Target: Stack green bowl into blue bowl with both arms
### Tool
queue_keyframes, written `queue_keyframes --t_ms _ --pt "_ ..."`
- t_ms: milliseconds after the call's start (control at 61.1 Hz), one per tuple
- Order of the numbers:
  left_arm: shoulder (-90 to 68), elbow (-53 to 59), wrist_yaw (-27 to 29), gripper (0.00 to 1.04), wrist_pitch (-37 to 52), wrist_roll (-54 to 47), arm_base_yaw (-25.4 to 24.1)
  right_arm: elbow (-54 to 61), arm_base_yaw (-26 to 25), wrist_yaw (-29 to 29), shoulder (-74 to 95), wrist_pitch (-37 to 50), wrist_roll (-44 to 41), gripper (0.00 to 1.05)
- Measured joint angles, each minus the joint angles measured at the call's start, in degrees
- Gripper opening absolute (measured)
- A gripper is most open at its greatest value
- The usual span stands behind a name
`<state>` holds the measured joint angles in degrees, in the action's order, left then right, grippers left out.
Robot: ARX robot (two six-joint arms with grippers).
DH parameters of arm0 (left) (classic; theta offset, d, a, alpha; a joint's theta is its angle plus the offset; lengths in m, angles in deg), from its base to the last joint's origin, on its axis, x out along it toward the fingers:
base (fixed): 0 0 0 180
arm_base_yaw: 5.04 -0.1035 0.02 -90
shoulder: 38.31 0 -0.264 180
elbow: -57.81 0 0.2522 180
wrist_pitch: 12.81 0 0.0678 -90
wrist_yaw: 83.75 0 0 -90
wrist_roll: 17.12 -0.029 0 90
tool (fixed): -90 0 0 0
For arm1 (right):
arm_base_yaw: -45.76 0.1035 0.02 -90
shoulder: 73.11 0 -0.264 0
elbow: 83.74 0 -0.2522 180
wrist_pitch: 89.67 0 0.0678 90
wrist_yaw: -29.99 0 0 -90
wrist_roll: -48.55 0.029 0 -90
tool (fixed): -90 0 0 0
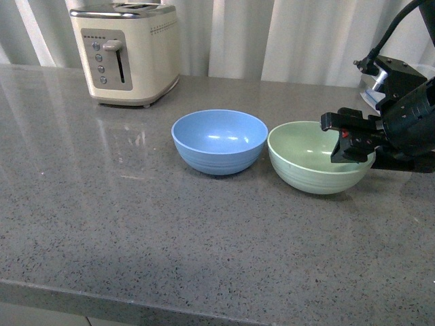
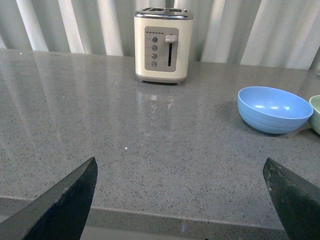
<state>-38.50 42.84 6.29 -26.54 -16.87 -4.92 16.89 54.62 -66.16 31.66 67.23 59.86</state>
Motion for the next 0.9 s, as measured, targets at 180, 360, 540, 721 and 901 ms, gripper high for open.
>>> queue_keyframes --t_ms 180,360,540,721,901 --pt "0.0 0.0 0.0 0.98 0.0 0.0 0.0 0.3 -0.2 -0.4 -1.5 0.1 -0.6 0.01" --pt "0.0 0.0 0.0 0.98 0.0 0.0 0.0 -0.3 -0.5 -0.4 -2.7 -0.9 -2.1 0.01" --pt "0.0 0.0 0.0 0.98 0.0 0.0 0.0 -4.7 0.1 -1.3 -3.1 -3.6 -2.8 0.01" --pt "0.0 0.0 0.0 0.98 0.0 0.0 0.0 -11.3 3.4 -3.0 -3.2 -6.5 -3.9 0.01" --pt "0.0 0.0 0.0 0.98 0.0 0.0 0.0 -18.4 8.7 -3.3 -2.0 -8.3 -4.5 0.01"
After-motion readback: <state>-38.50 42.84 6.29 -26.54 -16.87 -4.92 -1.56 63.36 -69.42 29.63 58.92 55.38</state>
